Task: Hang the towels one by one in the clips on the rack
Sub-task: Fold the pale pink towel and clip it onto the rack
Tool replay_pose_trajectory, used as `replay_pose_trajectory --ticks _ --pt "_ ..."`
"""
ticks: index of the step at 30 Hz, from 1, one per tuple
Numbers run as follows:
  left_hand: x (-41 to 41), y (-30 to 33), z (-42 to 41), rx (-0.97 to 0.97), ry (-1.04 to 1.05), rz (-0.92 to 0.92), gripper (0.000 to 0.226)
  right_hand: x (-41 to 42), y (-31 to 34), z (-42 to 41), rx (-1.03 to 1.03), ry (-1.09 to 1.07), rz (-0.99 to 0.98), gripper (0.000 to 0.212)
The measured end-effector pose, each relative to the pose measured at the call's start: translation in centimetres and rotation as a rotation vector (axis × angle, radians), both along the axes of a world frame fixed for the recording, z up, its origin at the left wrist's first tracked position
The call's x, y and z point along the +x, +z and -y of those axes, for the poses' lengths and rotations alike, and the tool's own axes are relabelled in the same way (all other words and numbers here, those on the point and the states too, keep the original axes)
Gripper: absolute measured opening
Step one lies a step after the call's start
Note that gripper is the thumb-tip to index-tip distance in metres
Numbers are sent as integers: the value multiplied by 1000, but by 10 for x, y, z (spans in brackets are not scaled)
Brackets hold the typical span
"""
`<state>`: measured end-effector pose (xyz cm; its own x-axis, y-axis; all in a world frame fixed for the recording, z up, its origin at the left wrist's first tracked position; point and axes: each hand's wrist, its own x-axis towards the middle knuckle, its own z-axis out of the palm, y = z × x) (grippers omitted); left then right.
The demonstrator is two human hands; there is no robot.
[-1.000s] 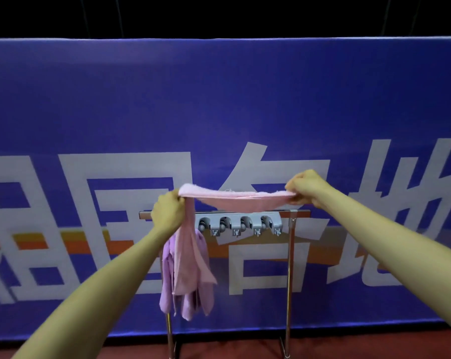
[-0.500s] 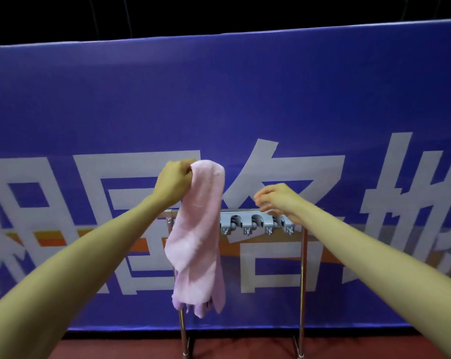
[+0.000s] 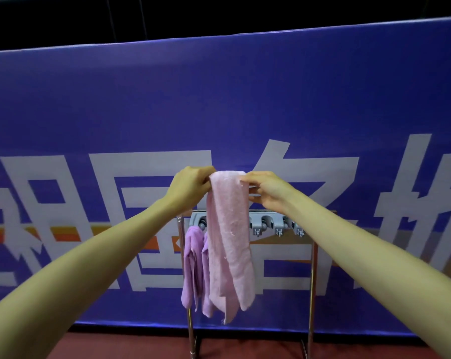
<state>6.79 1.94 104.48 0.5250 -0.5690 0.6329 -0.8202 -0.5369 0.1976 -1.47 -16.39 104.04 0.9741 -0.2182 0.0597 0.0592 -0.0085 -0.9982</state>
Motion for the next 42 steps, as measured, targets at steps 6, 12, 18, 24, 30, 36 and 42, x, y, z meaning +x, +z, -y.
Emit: replay_pose_trajectory --ticks 6,12,18,24,30,36,42 --pt "-16 -16 -6 -112 -279 -310 13 -6 13 14 16 -47 22 19" --pt "-17 -20 11 -427 -354 -720 19 -19 36 26 152 -18 37 26" --pt "-14 -28 48 -358 -426 -975 23 -41 55 39 26 55 6 26" --pt "-28 -34 71 -236 -612 -1128 36 -62 56 52 -18 60 -23 54" --pt "-33 -43 71 -230 -662 -1195 21 -65 41 61 -22 55 -66 42" --pt "-28 -45 62 -288 -584 -1180 31 -58 19 65 -143 46 -166 26" --pt "-13 -44 54 -211 -536 -1095 21 -41 -6 61 -430 137 -202 19"
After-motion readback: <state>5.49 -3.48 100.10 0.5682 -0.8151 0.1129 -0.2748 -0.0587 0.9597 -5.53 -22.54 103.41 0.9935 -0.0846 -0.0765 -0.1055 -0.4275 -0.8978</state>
